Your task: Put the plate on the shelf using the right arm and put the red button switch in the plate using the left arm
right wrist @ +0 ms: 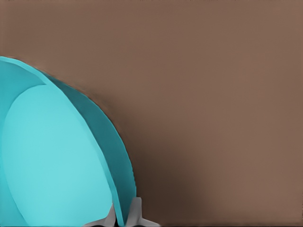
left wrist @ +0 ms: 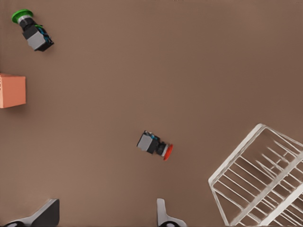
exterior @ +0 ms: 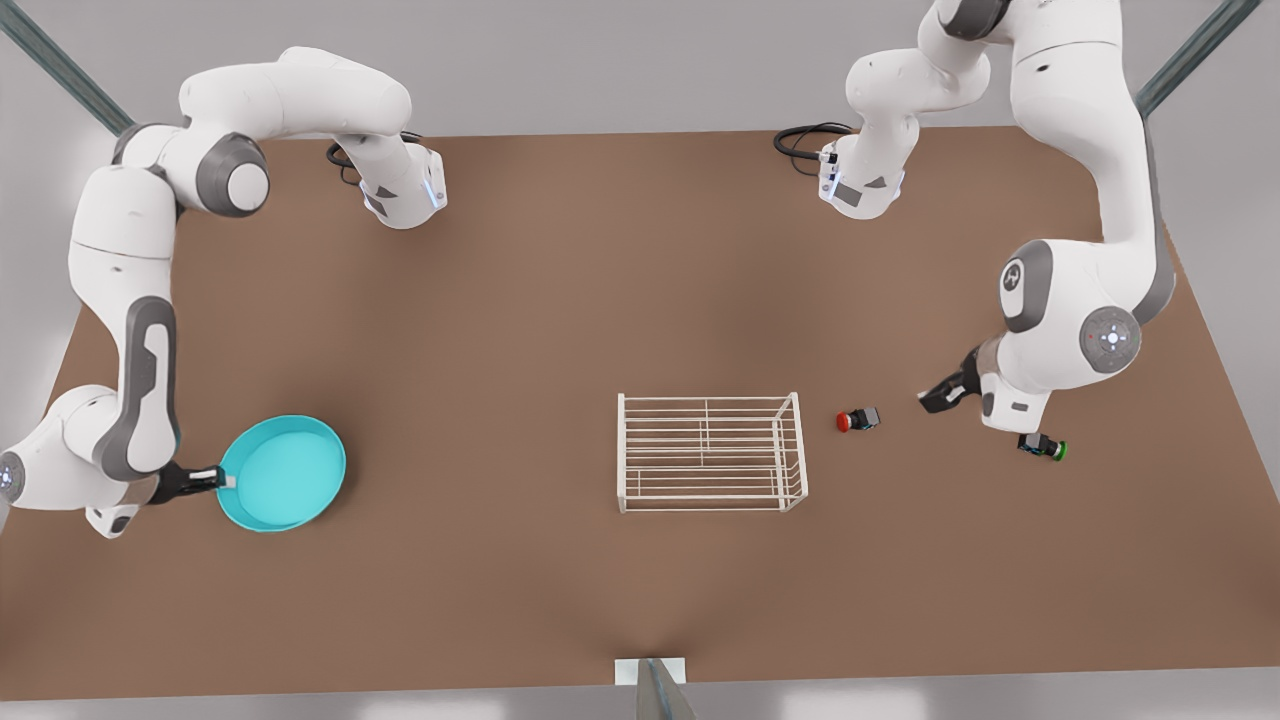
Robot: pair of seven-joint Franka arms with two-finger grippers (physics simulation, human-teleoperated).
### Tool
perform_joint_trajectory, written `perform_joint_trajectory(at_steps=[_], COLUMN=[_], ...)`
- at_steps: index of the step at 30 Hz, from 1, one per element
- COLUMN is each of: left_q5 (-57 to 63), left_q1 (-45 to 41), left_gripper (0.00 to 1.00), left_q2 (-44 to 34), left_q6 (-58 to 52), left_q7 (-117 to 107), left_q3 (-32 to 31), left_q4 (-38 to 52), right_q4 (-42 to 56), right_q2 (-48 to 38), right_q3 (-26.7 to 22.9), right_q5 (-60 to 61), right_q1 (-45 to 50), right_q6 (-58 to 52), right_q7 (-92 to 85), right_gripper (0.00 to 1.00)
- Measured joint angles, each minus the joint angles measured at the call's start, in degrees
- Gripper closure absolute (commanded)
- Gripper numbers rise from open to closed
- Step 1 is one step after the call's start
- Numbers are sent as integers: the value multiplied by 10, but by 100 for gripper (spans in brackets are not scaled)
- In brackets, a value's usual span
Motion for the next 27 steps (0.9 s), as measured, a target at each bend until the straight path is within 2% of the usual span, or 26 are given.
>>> perform_joint_trajectory(at_steps=[4,7,12,20,24,27], left_q5=[7,40,62,71,72,72], left_q1=[4,2,1,-29,-48,-59], left_gripper=[0,0,0,0,0,0], left_q2=[0,3,49,76,91,103], left_q6=[112,180,279,341,354,365], left_q7=[-124,-220,-382,-575,-644,-687], left_q3=[-1,-2,-2,-5,-5,-5], left_q4=[-111,-157,-172,-181,-180,-183], right_q4=[0,0,0,0,0,1], right_q2=[-34,-62,-104,-162,-166,-166], right_q3=[11,29,101,121,207,223], right_q5=[20,28,31,32,30,29], right_q1=[1,2,10,142,176,214], right_q6=[-30,-58,-110,-162,-167,-155], right_q7=[-3,-2,15,80,136,186], right_gripper=[85,85,85,85,85,85])
